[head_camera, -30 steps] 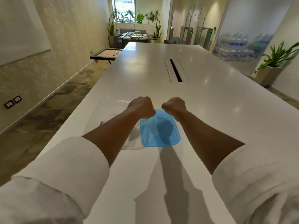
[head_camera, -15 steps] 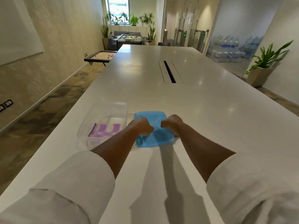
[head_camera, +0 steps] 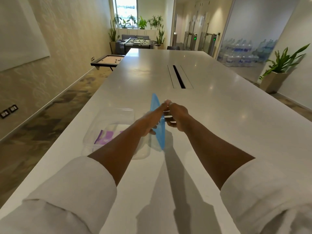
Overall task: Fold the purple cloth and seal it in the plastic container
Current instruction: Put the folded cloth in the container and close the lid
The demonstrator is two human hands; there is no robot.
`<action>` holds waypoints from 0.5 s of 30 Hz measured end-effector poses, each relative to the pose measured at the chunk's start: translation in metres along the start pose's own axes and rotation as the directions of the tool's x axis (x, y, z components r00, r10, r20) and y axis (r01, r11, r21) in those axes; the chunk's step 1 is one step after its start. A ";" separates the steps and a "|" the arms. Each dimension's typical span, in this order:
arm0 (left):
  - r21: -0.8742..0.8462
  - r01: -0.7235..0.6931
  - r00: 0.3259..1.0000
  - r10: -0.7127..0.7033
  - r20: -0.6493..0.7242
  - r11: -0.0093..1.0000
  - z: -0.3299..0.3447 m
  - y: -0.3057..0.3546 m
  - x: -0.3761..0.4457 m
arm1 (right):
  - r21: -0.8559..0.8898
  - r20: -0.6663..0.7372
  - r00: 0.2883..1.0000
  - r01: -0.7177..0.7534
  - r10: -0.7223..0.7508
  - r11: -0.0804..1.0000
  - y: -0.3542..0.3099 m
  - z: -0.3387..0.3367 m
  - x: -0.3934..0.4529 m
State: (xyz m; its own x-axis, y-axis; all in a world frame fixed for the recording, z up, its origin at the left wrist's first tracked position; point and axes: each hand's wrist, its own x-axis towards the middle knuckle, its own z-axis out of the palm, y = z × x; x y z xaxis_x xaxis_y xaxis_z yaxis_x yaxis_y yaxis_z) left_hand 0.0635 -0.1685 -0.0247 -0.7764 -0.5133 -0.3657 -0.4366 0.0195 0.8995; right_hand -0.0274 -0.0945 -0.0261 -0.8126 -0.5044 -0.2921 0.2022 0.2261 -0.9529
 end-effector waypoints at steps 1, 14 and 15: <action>-0.068 -0.036 0.999 0.037 0.015 0.997 -0.005 0.003 0.000 | 0.002 0.016 1.000 0.026 -0.026 1.000 -0.001 0.002 0.000; -0.406 -0.145 0.988 0.108 -0.112 0.902 -0.079 -0.007 0.000 | -0.147 -0.121 0.980 0.139 -0.157 0.979 0.007 0.014 0.009; -0.405 -0.146 0.987 0.106 -0.119 0.903 -0.084 -0.008 -0.002 | -0.154 -0.115 0.982 0.134 -0.153 0.979 0.008 0.018 0.009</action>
State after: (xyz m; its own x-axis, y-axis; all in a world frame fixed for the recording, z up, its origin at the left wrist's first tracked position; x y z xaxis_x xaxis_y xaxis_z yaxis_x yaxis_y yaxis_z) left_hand 0.1071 -0.2396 -0.0114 -0.7590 -0.6064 -0.2370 -0.0969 -0.2548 0.9621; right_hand -0.0236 -0.1122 -0.0378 -0.8912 -0.4340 -0.1320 0.0045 0.2824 -0.9593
